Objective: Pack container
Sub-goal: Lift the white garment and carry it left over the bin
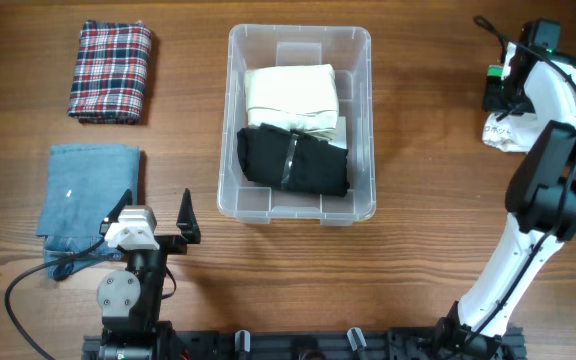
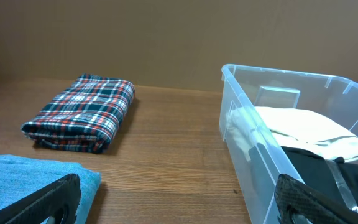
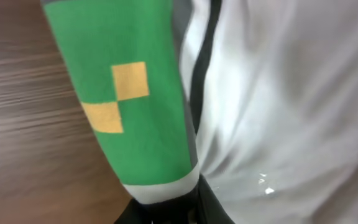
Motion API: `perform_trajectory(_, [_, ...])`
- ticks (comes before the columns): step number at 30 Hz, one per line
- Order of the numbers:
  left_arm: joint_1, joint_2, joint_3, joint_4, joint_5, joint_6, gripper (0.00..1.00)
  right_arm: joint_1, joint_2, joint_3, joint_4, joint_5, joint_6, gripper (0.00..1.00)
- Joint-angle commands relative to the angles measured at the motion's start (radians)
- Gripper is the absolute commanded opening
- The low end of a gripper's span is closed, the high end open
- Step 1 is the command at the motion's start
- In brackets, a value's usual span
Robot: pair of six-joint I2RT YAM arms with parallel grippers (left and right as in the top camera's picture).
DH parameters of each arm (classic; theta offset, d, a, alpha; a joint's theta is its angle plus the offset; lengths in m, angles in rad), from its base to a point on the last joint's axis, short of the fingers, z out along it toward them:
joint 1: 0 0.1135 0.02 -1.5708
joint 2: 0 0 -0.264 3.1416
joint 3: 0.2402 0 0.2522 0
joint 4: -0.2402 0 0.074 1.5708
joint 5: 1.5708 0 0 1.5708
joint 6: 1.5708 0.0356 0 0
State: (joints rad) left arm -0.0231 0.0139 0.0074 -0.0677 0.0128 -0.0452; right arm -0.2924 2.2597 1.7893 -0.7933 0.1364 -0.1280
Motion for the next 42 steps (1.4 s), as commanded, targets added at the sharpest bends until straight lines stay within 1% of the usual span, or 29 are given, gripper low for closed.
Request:
perform_trajectory(1, [0.006, -0.007, -0.002, -0.006, -0.006, 0.015, 1.00, 0.014, -0.170, 0.000, -0.007, -0.104, 0.034, 0.04])
perform_trajectory(4, [0.006, -0.007, -0.002, -0.006, -0.006, 0.015, 1.00, 0.014, -0.259, 0.000, -0.021, -0.163, 0.034, 0.05])
perform_trajectory(8, [0.006, -0.007, -0.002, -0.006, -0.006, 0.015, 1.00, 0.018, -0.375, 0.000, -0.047, -0.245, 0.078, 0.04])
perform_trajectory(11, [0.006, -0.007, -0.002, -0.006, -0.006, 0.015, 1.00, 0.040, -0.456, 0.000, -0.069, -0.312, 0.079, 0.04])
perform_trajectory(14, [0.006, -0.007, -0.002, -0.006, -0.006, 0.015, 1.00, 0.088, -0.530, 0.000, -0.097, -0.348, 0.082, 0.04])
perform_trajectory(19, [0.006, -0.007, -0.002, -0.006, -0.006, 0.015, 1.00, 0.216, -0.602, 0.000, -0.119, -0.348, 0.151, 0.04])
perform_trajectory(25, [0.006, -0.007, -0.002, -0.006, -0.006, 0.015, 1.00, 0.410, -0.614, 0.000, -0.119, -0.348, 0.279, 0.04])
perform_trajectory(32, [0.006, -0.007, -0.002, -0.006, -0.006, 0.015, 1.00, 0.567, -0.608, 0.000, -0.086, -0.348, 0.451, 0.04])
perform_trajectory(37, [0.006, -0.007, -0.002, -0.006, -0.006, 0.015, 1.00, 0.632, -0.585, 0.000, -0.061, -0.337, 0.513, 0.04])
perform_trajectory(42, [0.006, -0.007, -0.002, -0.006, -0.006, 0.015, 1.00, 0.667, -0.547, 0.000, -0.085, -0.258, 0.589, 0.04])
